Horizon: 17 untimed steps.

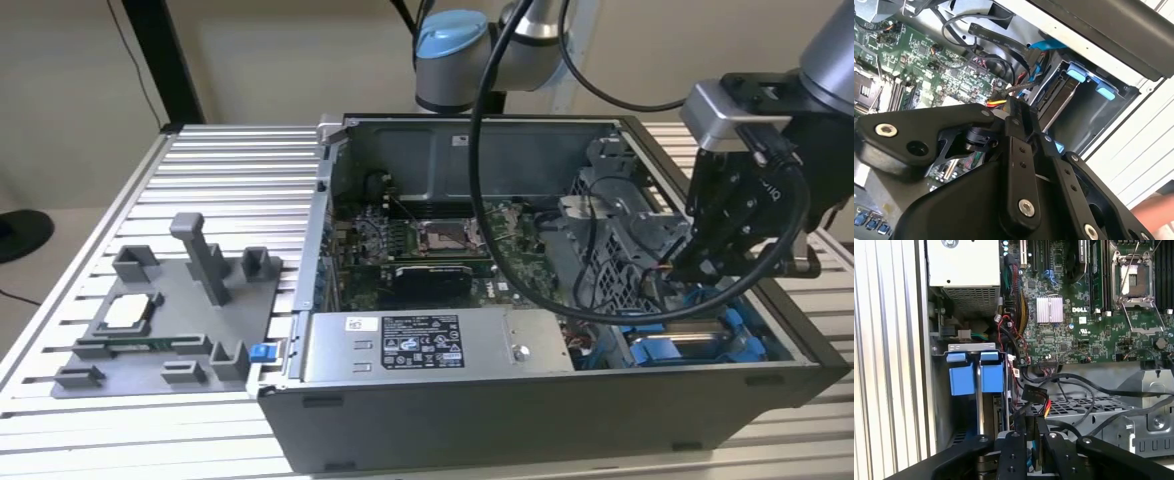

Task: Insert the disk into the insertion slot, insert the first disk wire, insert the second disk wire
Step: 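Insert the first disk wire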

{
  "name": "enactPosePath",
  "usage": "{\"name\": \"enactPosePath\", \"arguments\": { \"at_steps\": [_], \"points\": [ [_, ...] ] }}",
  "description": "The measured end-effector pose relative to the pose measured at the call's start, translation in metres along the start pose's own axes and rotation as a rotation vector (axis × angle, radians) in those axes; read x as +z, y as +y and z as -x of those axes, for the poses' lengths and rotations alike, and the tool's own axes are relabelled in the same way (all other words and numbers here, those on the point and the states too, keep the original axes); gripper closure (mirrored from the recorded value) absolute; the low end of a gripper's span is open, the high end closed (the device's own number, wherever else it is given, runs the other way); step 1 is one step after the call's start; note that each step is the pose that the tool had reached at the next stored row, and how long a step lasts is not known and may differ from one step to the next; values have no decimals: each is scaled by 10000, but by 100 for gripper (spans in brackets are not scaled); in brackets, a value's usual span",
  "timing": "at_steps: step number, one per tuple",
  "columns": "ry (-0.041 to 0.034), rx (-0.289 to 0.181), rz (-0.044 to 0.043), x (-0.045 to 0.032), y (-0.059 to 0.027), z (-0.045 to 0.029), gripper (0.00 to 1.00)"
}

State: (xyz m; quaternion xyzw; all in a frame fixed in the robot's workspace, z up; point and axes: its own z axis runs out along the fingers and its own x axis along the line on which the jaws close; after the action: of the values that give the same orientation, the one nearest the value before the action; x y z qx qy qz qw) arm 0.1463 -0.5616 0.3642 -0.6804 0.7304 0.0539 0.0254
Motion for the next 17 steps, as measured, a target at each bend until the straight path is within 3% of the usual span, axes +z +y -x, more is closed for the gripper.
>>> {"name": "enactPosePath", "arguments": {
  "at_steps": [1,2,8,13,17],
  "points": [
    [114,-5,-7,1,0,-1,100],
    [287,-13,-18,2,0,-1,100],
    [1383,-137,-143,2,0,-1,100],
    [2276,-262,-373,2,7,-2,100],
    [2795,-338,-685,3,15,-2,100]
  ]
}}
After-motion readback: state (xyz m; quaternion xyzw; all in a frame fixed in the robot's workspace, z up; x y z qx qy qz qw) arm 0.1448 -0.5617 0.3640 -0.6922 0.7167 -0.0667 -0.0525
